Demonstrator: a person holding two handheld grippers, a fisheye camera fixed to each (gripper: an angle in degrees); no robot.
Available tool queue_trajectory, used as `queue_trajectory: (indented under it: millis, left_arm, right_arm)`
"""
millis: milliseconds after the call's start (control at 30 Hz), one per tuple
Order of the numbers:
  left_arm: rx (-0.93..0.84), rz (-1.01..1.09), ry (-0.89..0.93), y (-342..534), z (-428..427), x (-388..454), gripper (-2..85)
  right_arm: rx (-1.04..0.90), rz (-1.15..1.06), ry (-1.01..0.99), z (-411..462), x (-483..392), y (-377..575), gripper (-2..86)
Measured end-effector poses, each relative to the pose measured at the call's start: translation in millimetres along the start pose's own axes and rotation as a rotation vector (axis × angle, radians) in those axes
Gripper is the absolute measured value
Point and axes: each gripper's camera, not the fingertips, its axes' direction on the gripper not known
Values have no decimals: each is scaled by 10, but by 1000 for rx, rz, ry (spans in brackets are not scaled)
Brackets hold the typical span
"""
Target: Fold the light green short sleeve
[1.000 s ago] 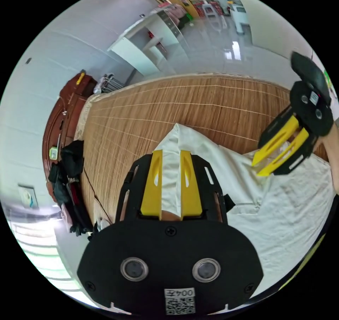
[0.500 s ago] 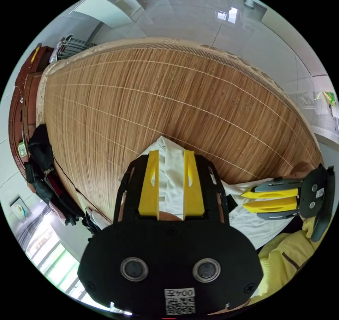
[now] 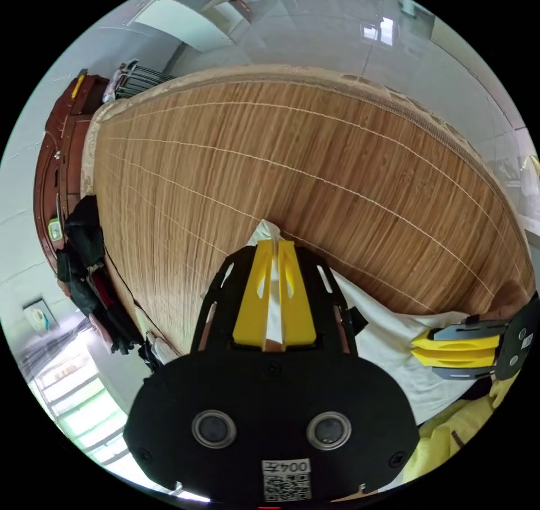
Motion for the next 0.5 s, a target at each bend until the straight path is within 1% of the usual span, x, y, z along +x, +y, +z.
queue_trajectory:
  millis: [100, 233, 333, 467, 500]
  left_arm:
    - [60, -45, 81, 140, 90, -130, 23]
    - [97, -35, 113, 310, 67, -251, 28]
    - [142, -36, 91, 480, -56, -339, 37]
    - [226, -68, -13, 814, -246, -399, 29]
    - [265, -58, 7, 952, -302, -351, 26]
  right_arm:
    - [2, 34, -10, -38, 56, 25, 50]
    - [4, 41, -21, -65, 63, 20, 50]
    - [6, 44, -29, -88, 62, 16, 49]
    - [6, 47, -28, -112, 40, 7, 47]
    - [7, 49, -29, -121, 36, 6, 46]
